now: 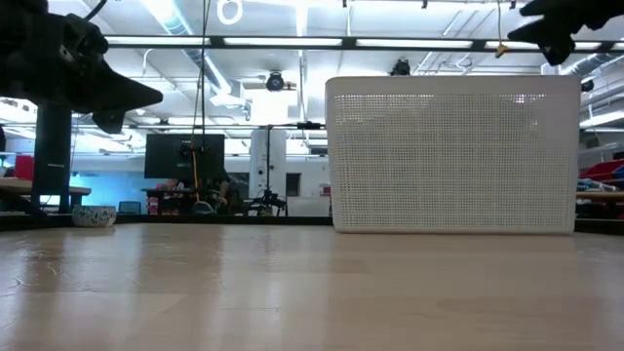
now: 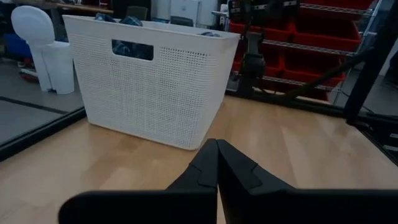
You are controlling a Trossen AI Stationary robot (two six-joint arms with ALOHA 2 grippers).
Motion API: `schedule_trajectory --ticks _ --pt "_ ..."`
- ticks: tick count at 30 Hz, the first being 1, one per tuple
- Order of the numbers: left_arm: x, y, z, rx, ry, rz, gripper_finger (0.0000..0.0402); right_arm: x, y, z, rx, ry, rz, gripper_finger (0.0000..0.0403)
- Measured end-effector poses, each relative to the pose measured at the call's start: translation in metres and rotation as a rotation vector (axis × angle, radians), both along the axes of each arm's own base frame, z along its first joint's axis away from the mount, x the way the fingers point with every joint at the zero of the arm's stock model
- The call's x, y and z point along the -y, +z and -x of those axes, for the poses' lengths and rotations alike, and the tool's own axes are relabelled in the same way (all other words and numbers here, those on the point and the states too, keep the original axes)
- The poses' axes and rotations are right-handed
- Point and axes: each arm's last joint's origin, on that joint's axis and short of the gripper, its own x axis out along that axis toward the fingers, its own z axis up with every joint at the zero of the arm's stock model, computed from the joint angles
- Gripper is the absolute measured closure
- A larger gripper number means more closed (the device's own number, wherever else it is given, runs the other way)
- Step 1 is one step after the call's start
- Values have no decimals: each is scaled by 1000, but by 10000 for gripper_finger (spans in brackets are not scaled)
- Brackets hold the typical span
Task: Sort clothes
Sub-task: Move the white bin to the top center of the table
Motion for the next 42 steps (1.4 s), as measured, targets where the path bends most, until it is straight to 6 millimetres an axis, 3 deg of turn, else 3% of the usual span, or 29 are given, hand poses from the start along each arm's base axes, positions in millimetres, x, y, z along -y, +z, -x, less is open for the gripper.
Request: schedule_trajectory --ticks 6,13,22,32,42 --pt "0 0 0 -2 -4 -3 396 3 15 17 -47 -64 20 208" --pt "0 0 0 -3 -4 -4 396 11 17 53 -232 -376 -86 209" --pt "0 0 0 -4 -4 0 396 16 -8 80 -458 -658 -234 210" --pt "0 0 0 -3 -3 5 396 11 -42 36 -457 -513 -178 209" --pt "0 0 0 0 -3 21 396 11 -29 10 -319 -512 -135 210"
